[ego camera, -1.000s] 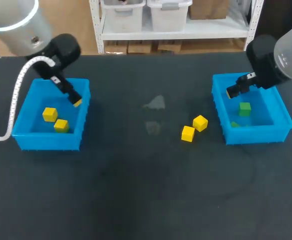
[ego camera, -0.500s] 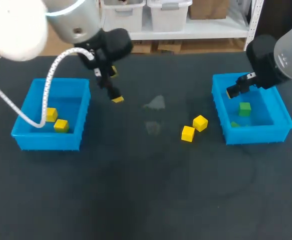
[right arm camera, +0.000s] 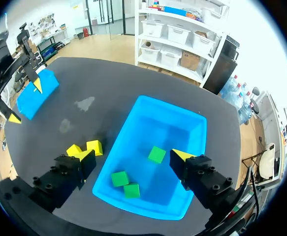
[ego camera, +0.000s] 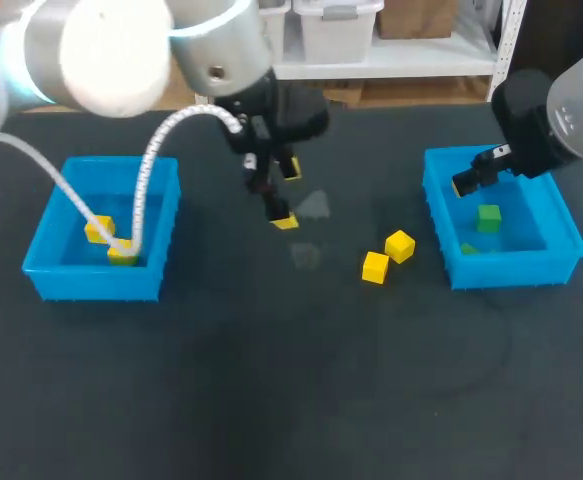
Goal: Put the green cubes in the right bin and the yellow cubes in the left bin.
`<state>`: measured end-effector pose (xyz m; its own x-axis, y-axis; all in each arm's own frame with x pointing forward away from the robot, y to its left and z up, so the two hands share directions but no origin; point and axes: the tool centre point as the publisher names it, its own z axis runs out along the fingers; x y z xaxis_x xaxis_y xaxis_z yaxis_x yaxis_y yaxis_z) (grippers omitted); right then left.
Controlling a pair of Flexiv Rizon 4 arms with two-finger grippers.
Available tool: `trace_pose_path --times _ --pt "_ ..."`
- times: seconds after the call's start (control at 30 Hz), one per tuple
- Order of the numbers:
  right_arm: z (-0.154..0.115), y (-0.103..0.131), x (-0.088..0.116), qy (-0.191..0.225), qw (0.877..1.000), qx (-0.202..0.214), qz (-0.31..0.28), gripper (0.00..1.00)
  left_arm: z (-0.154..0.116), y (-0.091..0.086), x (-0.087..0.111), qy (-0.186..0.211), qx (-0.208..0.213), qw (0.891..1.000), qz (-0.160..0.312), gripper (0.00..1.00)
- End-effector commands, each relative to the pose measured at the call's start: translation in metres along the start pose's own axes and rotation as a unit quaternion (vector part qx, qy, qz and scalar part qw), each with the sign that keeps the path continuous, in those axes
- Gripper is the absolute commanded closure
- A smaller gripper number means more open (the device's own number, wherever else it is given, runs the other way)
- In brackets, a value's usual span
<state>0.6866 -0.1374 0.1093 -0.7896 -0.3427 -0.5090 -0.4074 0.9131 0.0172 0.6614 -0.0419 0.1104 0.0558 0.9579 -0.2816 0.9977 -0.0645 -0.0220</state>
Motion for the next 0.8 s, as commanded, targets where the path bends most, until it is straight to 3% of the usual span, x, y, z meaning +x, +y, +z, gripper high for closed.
trace_pose_path --times 0.03,0.47,0.8 --pt "-0.001 0.001 0.003 -0.004 1.0 0.003 0.001 0.0 0.016 0.006 -0.027 0.015 0.023 1.0 0.015 0.0" --pt "-0.001 0.001 0.003 -0.004 1.0 0.003 0.001 0.0 0.071 -0.014 -0.062 0.04 0.037 0.997 0.052 0.0" --pt "-0.001 0.001 0.003 -0.004 1.0 0.003 0.001 0.0 0.106 -0.016 -0.066 0.056 0.033 0.997 0.049 0.0"
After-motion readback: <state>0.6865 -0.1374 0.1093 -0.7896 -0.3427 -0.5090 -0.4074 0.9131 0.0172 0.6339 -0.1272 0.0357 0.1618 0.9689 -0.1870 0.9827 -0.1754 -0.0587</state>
